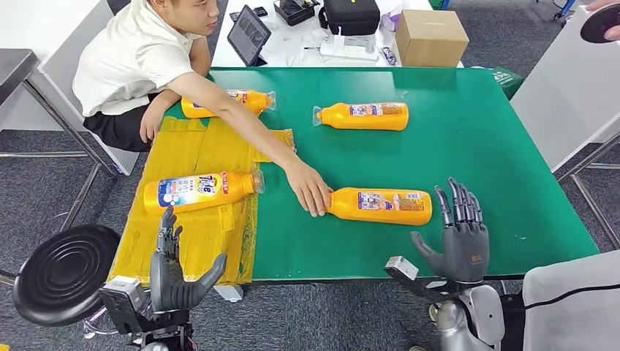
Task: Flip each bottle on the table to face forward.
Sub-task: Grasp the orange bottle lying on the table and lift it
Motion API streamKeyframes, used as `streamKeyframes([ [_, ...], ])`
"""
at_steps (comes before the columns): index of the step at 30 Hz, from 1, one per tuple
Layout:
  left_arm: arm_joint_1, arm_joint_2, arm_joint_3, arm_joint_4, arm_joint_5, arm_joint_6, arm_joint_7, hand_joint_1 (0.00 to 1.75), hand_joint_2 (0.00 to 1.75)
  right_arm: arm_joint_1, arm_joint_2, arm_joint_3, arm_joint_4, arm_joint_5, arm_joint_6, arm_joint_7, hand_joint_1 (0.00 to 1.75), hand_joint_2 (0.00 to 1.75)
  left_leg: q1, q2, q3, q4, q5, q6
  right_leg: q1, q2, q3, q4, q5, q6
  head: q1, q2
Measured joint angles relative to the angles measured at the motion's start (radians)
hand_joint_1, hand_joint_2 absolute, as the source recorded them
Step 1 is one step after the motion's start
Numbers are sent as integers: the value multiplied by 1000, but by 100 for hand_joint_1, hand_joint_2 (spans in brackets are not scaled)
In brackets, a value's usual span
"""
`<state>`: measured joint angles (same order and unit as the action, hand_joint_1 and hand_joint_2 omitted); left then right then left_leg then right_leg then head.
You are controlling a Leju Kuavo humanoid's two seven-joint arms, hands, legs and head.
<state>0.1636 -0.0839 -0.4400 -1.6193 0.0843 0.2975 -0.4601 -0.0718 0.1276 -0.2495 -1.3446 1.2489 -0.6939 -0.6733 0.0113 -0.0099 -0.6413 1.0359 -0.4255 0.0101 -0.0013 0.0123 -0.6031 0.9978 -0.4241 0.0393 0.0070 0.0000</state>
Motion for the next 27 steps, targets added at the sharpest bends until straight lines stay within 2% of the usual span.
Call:
streamKeyframes([
  [6, -36, -16, -8, 53, -63, 8, 7, 0, 175, -83, -70, -2, 144, 118, 0, 194, 0, 175, -1, 0, 0, 0, 1, 2, 0, 0, 1, 0, 1, 1, 0, 0],
  [12, -62, -28, -16, 92, -68, 1, 11, 0, 175, -184, -138, 35, 315, 160, 0, 294, 0, 175, -1, 0, 0, 0, 2, 2, 0, 0, 1, 0, 2, 2, 0, 0],
  [16, -81, -40, -28, 115, -63, -8, 19, 0, 175, -275, -166, 88, 474, 115, 0, 352, 0, 175, 0, 0, 0, 0, 2, 2, 0, 0, 1, 0, 2, 2, 0, 0],
  [21, -102, -57, -37, 142, -58, -13, 26, 0, 175, -351, -174, 175, 634, 84, -1, 382, 0, 175, 0, 0, 0, 0, 2, 2, 0, 0, 1, 0, 2, 2, 0, 0],
  [27, -117, -67, -44, 162, -56, -15, 26, 0, 175, -397, -168, 225, 746, 77, -1, 375, 0, 175, 0, 0, -1, 0, 2, 2, 0, 0, 1, 0, 2, 2, 0, 0],
])
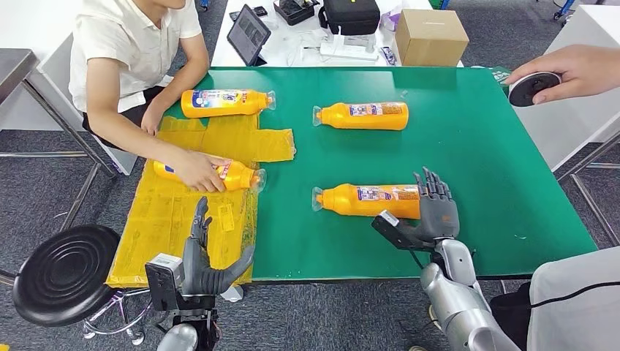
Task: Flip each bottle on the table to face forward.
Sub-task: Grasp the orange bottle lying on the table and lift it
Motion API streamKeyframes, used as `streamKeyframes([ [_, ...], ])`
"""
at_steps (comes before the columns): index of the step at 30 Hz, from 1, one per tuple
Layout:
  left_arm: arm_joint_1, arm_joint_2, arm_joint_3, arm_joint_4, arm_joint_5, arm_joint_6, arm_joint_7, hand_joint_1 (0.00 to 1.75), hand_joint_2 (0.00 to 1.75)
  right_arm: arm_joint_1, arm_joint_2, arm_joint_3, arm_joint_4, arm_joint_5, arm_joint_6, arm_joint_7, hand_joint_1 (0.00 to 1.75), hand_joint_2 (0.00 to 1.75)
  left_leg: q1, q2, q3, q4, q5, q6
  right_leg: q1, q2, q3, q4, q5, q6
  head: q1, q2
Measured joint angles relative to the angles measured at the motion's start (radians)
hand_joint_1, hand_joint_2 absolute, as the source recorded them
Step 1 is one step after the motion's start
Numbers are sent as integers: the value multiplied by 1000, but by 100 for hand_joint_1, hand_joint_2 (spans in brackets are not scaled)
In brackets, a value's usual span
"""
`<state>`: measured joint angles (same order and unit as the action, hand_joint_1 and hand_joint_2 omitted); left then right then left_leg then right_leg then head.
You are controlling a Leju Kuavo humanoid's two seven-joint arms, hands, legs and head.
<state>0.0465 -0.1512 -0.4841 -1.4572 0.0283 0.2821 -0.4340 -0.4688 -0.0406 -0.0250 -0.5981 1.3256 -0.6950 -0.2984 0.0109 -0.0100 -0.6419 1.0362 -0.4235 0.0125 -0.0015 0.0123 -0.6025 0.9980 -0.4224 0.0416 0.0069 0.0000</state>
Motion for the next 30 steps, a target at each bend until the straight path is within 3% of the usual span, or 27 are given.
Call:
streamKeyframes([
  [9, -38, -13, -36, 34, 13, -18, 12, 0, 175, -61, 39, 78, 138, 7, 24, 6, 0, 175, 0, 0, 1, 0, 0, 0, 0, 0, 0, 0, 0, 0, 0, 0],
  [16, -53, -13, -51, 45, 20, -24, 21, 0, 175, -99, 32, 127, 178, 30, 83, 77, 0, 175, 0, 1, 1, 0, 0, 0, 0, 0, 0, 0, 0, 0, 0, 0],
  [24, -65, -12, -61, 45, 61, -61, 57, 0, 175, -180, 25, 187, 212, 89, 285, 240, 0, 175, 0, 1, 8, 0, 0, 0, 0, 0, 6, 0, 0, 0, 0, 0],
  [25, -66, -12, -61, 45, 62, -62, 59, 0, 175, -187, 24, 192, 215, 92, 297, 246, 12, 175, 0, 0, 8, 0, 0, 1, 0, 0, 7, 0, 0, 0, 0, 0],
  [29, -66, -12, -61, 45, 71, -74, 70, 0, 175, -201, 21, 208, 226, 100, 333, 276, 146, 175, 0, 0, 9, 0, 1, 1, 0, 0, 8, 0, 1, 1, 0, 0],
  [30, -66, -11, -61, 45, 77, -80, 76, 0, 175, -205, 20, 212, 229, 106, 354, 296, 158, 175, 0, 0, 9, 0, 1, 1, 0, 0, 8, 0, 1, 1, 0, 0],
])
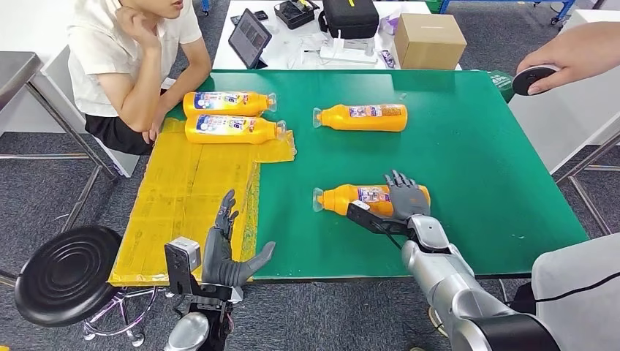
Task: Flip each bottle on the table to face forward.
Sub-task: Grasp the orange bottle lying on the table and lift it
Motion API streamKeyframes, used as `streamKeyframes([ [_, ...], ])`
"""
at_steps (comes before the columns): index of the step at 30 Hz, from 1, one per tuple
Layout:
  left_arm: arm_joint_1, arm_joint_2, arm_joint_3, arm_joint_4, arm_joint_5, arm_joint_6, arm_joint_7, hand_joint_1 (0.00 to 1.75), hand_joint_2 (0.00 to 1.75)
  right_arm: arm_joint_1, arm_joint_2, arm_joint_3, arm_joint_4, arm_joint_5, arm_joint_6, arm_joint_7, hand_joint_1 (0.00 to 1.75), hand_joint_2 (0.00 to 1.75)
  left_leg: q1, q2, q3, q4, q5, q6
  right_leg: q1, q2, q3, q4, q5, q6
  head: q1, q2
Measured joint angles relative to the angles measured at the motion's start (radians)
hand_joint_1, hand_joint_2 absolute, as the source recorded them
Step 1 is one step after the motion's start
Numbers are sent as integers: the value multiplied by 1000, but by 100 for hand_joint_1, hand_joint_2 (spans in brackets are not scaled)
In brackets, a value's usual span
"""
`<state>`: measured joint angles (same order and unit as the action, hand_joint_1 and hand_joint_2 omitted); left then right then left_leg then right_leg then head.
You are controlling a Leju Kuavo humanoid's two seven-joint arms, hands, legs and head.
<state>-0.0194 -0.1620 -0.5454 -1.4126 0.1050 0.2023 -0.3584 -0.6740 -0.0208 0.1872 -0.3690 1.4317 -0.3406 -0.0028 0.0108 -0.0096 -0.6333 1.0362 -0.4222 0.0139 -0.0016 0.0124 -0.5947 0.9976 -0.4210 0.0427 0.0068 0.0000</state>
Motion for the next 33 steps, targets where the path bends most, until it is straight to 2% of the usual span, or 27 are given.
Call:
streamKeyframes([
  [2, 2, 2, 0, 0, 10, -12, 12, 0, 175, -12, -3, 11, 6, 18, 51, 47, 173, 175, 0, 0, 0, 0, 0, 0, 0, 0, 0, 0, 0, 0, 0, 0],
  [6, 12, 8, 0, 0, 29, -38, 46, 0, 175, -41, -6, 40, 17, 45, 161, 128, 175, 175, 0, -1, 1, 0, 1, 1, 0, 0, 1, 0, 0, 0, 0, 0],
  [14, 26, 12, 3, -1, 23, -46, 61, 0, 175, -54, -6, 63, 17, 32, 191, 127, 175, 175, 0, -1, 1, 0, 1, 1, 0, 0, 1, 0, 0, 0, 0, 0],
  [20, 34, 16, 4, -4, 9, -62, 68, 0, 175, -51, -8, 21, 16, -163, 256, -15, 175, 175, 0, 0, 4, 0, 0, 0, 0, 0, 3, 0, 0, 0, 1, 0],
  [24, 56, 20, 5, -19, 8, -46, 76, 0, 175, -31, -1, -38, 0, -327, 267, -161, 175, 175, 0, 5, 10, 0, -5, -3, 1, 6, 8, 0, 0, 0, 1, 0],
  [28, 85, 29, 8, -45, 58, -36, 91, 0, 175, 35, 41, -84, -74, -542, 303, -313, 175, 175, 1, 10, 17, -1, -8, -5, 1, 12, 11, -1, -1, -1, 0, 0],
  [33, 112, 40, 9, -68, 160, -74, 102, 0, 175, 134, 98, -80, -208, -755, 376, -376, 175, 175, 3, 8, 17, -1, -7, -6, 2, 11, 6, -1, -2, -3, 0, 0],
])
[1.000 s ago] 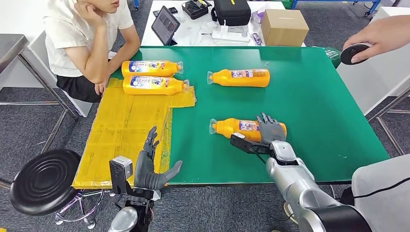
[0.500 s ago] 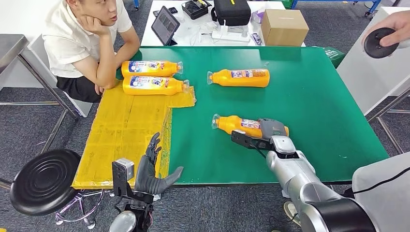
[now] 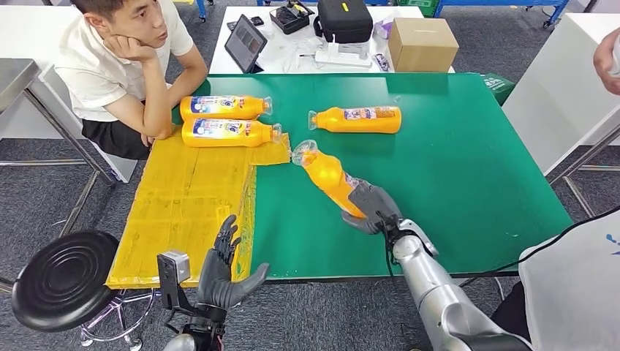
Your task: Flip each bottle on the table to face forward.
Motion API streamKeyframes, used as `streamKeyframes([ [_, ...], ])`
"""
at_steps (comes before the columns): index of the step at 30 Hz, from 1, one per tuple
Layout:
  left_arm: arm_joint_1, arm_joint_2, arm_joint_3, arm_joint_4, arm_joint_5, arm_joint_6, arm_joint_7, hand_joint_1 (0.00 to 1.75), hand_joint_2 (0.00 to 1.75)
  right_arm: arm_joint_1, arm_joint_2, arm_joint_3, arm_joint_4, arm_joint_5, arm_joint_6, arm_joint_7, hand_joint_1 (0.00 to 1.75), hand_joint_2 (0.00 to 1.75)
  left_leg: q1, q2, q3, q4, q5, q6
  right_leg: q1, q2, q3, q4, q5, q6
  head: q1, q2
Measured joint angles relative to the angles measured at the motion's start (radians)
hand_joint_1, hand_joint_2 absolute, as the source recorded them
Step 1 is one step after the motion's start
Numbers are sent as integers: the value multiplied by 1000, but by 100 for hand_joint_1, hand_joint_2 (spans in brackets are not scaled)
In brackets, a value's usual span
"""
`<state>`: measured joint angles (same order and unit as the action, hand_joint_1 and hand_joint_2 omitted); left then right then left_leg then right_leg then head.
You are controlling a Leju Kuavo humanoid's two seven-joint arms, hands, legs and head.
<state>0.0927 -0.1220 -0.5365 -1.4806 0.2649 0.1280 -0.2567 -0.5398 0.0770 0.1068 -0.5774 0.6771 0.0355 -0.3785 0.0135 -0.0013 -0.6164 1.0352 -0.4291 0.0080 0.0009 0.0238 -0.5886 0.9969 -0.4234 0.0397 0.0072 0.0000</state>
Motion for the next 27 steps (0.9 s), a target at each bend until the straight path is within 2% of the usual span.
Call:
streamKeyframes([
  [4, 9, 9, 0, -7, 68, -24, 2, 0, 175, 100, 34, 61, -139, -202, 21, -7, 175, 175, 0, -1, -6, 0, 3, 0, 1, 0, 1, 1, 2, -1, 0, 0],
  [9, 4, 15, -5, -6, 84, -26, 4, 0, 175, 172, 65, 164, -247, -305, 6, 9, 175, 175, 0, -1, -13, 0, 3, 1, 1, -1, -6, 1, 3, -2, 0, 0],
  [19, -44, 7, -3, 17, 45, 50, -34, 0, 175, 188, 124, 351, -251, -348, -27, 21, 175, 175, 0, -3, -19, 0, 3, 1, 0, -3, -10, 1, 2, -2, 0, 0],
  [24, -73, -9, 5, 33, -96, 184, -112, 0, 175, 179, 136, 404, -236, -345, -50, 20, 175, 175, 0, -3, -20, 0, 4, 1, 0, -5, -11, 1, 2, -2, 0, 0],
  [27, -99, -15, 17, 50, -130, 205, -129, 0, 175, 171, 144, 438, -228, -336, -56, 19, 175, 175, 0, -4, -20, 0, 4, 1, 0, -5, -11, 1, 2, -2, 0, 0],
])
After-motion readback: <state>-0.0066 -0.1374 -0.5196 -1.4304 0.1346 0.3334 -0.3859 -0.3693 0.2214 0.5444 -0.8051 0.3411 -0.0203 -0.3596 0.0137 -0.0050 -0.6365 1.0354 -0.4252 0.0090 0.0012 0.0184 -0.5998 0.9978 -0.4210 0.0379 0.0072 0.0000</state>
